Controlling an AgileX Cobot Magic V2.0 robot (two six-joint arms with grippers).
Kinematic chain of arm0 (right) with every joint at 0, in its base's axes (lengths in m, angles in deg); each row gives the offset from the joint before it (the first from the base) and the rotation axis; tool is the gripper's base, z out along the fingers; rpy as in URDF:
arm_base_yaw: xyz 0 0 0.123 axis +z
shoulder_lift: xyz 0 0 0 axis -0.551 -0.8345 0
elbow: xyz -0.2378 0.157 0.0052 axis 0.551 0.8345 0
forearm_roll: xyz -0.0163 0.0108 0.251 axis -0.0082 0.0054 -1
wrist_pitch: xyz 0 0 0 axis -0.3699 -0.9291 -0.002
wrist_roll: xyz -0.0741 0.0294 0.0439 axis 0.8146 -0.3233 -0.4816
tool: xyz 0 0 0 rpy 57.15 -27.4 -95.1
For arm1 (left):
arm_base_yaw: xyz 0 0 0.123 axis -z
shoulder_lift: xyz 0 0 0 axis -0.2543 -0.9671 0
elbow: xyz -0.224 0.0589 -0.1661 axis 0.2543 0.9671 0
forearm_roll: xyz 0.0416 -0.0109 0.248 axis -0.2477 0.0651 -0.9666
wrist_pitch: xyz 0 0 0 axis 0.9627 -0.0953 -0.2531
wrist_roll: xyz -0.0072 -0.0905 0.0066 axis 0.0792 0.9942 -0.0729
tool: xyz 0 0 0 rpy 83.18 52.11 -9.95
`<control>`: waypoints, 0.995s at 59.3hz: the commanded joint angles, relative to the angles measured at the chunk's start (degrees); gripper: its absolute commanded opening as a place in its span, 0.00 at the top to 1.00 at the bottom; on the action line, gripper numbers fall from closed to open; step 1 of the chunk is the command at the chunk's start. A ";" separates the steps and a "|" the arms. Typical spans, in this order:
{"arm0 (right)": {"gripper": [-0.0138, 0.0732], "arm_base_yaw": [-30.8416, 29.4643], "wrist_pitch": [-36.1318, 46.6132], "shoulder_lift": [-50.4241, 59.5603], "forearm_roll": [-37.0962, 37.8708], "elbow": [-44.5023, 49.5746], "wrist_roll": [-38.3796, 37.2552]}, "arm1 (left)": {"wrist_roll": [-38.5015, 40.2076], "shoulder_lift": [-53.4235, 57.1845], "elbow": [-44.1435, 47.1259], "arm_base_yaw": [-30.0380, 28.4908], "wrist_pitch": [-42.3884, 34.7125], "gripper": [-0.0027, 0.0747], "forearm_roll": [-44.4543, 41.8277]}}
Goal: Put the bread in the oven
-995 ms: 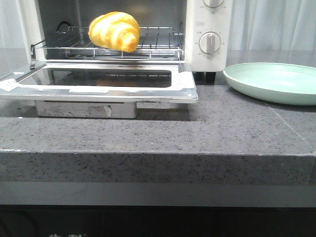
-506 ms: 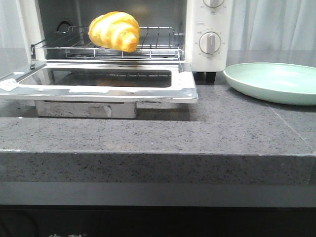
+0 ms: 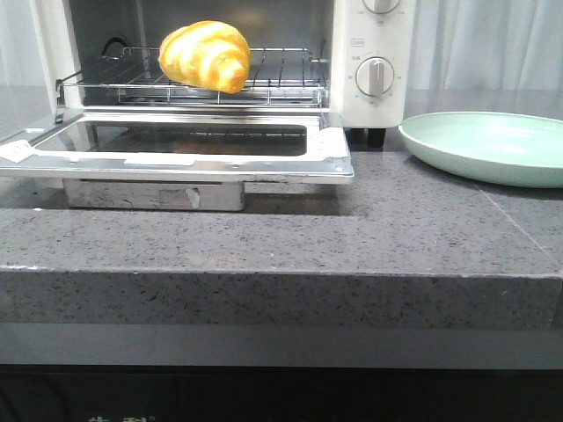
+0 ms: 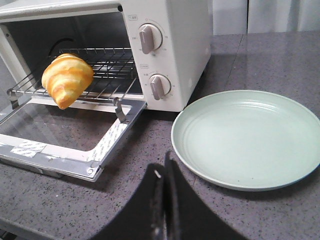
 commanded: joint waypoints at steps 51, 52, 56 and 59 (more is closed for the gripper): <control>0.92 -0.27 4.69 -0.24 1.00 -1.52 0.45 | 0.51 19.64 20.06 -2.77 -2.75 0.99 0.02; 0.92 -0.27 4.69 -0.24 1.00 -1.52 0.45 | 0.51 19.64 20.06 -2.77 -2.75 0.99 0.02; 0.92 -0.27 4.69 -0.24 1.00 -1.52 0.45 | 0.51 19.64 20.06 -2.77 -2.75 0.99 0.02; 0.92 -0.27 4.69 -0.24 1.00 -1.52 0.45 | 0.51 19.64 20.06 -2.77 -2.75 0.99 0.02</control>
